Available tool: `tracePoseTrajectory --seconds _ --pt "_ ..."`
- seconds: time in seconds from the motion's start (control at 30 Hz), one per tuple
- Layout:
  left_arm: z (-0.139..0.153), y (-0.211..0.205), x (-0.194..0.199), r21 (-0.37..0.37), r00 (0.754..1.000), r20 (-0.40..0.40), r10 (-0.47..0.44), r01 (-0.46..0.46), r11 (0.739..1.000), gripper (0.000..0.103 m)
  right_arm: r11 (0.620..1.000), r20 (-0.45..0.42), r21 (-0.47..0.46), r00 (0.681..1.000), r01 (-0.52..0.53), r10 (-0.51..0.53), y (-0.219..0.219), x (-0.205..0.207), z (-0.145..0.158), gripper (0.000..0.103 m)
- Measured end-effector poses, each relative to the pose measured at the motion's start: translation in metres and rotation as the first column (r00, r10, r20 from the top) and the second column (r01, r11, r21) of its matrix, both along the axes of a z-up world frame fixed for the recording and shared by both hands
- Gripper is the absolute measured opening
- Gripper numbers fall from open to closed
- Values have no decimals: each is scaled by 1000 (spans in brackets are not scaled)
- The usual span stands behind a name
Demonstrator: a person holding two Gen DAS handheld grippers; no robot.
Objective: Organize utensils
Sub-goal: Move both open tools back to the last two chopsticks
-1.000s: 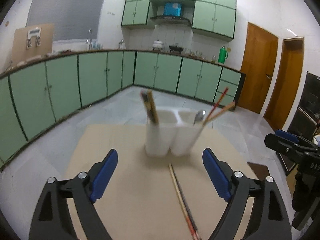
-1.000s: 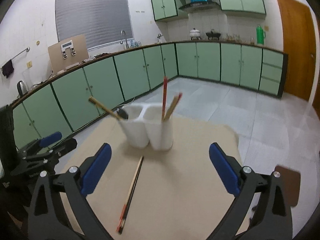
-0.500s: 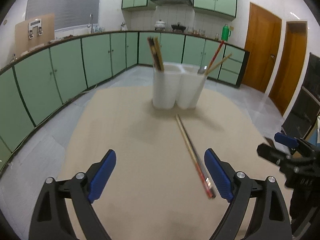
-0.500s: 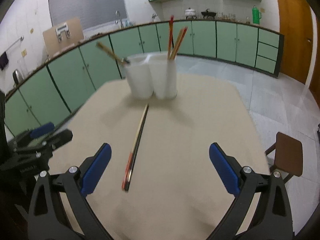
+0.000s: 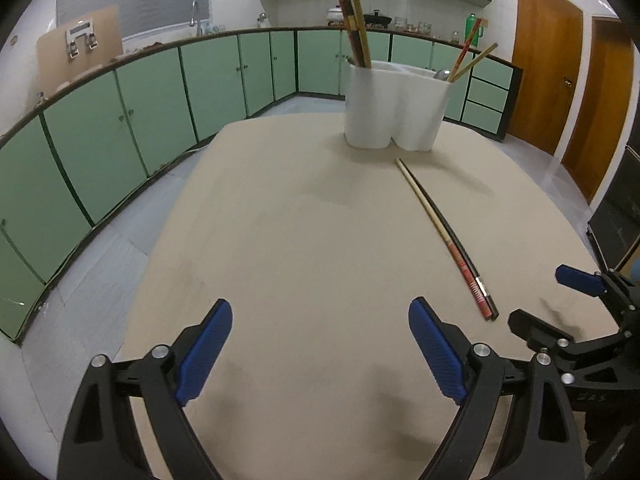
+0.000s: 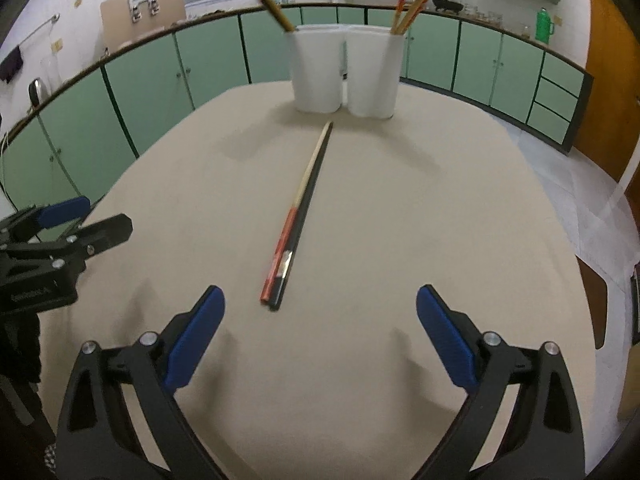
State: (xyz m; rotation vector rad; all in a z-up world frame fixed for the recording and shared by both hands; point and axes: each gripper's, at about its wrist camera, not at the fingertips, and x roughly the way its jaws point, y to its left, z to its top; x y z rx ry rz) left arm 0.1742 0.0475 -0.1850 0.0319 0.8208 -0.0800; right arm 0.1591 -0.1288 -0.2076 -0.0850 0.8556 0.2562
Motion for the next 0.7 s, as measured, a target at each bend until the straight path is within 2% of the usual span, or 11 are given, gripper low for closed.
tracePoseTrajectory --seconds 0.07,0.27,0.37,0.53,0.7 --pt "0 2 0 -3 1000 -3 2 -2 1000 88 1000 -12 -9 1000 -7 6 3 1 -4 82" --pt "1 5 0 -12 1000 -5 5 -5 1000 89 999 -32 -36 999 -10 9 4 4 -14 75" --pt "2 5 1 -23 1000 -7 11 -11 1000 89 998 -35 -67 999 1 -3 -1 7 -18 73" --pt "2 3 1 -22 1000 -9 9 -9 1000 89 997 -35 -49 998 51 -53 -18 13 -16 71" --pt "2 0 2 -26 1000 -11 5 -5 1000 89 1000 -37 -18 999 16 -16 -13 10 -12 71"
